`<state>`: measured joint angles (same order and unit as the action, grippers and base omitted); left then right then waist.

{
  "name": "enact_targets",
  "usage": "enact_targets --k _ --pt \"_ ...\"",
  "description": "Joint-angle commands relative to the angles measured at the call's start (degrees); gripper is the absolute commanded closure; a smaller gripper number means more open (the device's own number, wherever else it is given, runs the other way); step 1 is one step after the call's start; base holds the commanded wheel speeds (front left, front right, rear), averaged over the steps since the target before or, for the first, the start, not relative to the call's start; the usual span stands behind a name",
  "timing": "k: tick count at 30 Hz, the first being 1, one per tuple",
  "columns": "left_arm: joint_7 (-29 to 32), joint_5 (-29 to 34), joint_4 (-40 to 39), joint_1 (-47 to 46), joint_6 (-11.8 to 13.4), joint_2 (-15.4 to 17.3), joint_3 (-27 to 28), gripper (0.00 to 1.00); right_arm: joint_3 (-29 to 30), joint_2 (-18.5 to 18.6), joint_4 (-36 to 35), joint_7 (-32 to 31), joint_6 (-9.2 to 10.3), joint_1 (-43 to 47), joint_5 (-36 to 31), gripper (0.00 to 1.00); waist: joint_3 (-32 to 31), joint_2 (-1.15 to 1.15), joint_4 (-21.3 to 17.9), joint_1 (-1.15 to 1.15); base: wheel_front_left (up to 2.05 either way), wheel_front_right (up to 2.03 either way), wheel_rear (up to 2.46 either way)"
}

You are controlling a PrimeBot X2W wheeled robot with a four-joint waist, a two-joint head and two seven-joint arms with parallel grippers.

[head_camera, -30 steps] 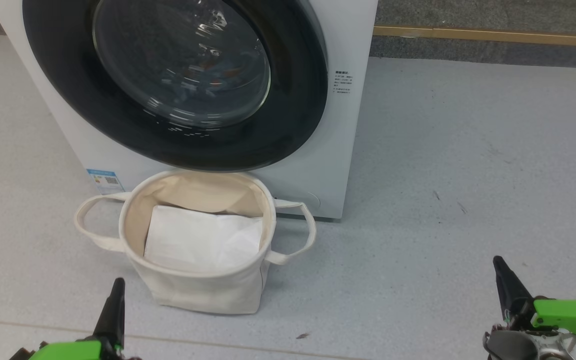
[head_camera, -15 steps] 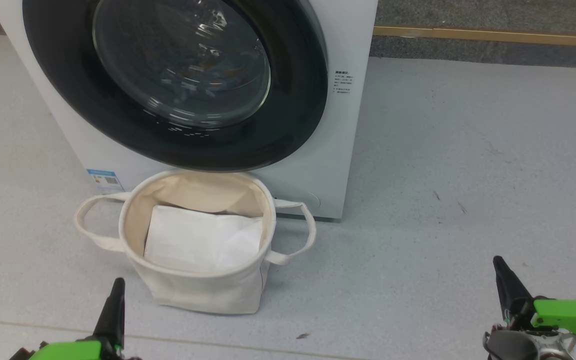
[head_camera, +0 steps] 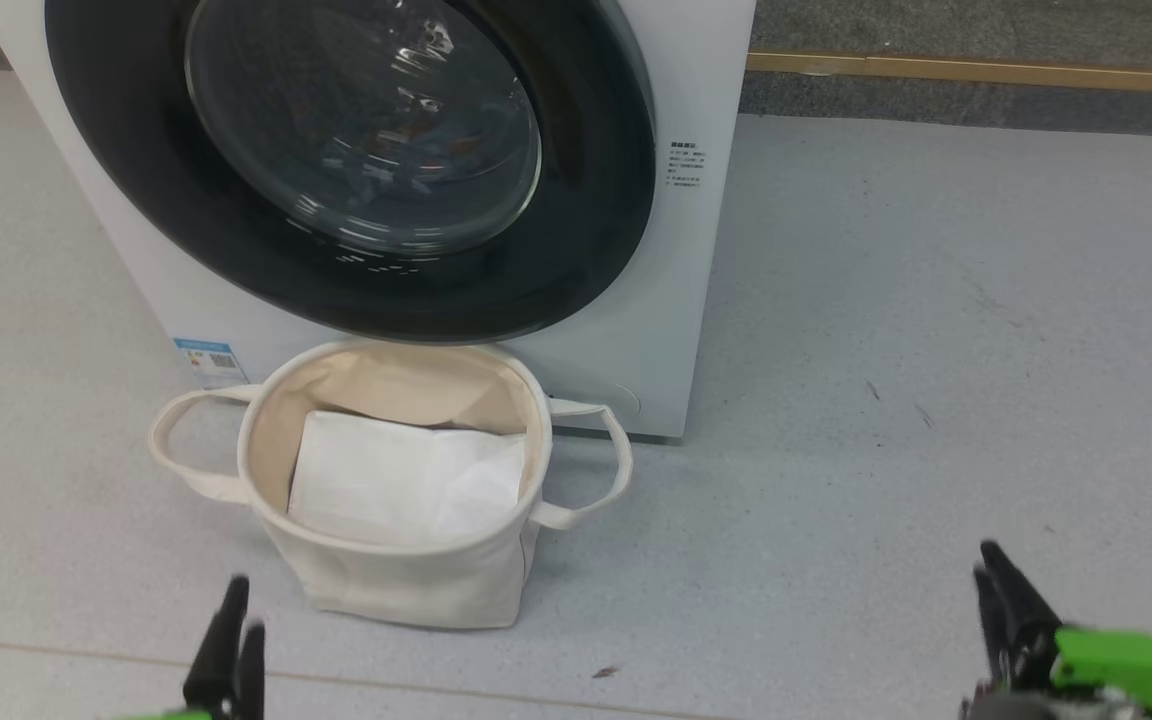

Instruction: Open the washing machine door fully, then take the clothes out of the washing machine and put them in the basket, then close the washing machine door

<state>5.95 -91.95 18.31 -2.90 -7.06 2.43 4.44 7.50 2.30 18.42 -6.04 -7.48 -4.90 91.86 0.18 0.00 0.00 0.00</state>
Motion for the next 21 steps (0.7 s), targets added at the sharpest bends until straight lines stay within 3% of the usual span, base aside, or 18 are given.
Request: enact_targets --k 1,3,10,21 --pt "0.0 0.0 0.7 0.4 0.0 0.0 0.0 0.00 -0.1 0.0 0.7 0.0 0.00 0.3 0.0 0.00 0.0 0.00 0.0 0.00 0.00 0.00 0.00" --pt "-0.1 0.0 3.3 2.1 0.0 -0.3 0.0 0.00 -0.1 -0.2 3.4 0.1 0.00 2.1 0.0 0.00 0.0 0.00 0.0 0.00 0.00 0.00 0.00" --pt "-1.1 0.5 2.9 1.6 0.0 -0.2 0.5 0.00 -1.1 -0.1 3.3 1.1 0.00 1.4 0.1 0.00 -0.1 0.00 0.2 0.13 0.00 0.00 0.00" --pt "-2.9 1.8 2.0 0.9 0.0 -0.1 1.6 0.00 -2.5 -0.1 2.8 3.0 0.00 0.2 0.1 0.00 0.0 0.00 0.4 0.00 0.00 0.00 0.00"
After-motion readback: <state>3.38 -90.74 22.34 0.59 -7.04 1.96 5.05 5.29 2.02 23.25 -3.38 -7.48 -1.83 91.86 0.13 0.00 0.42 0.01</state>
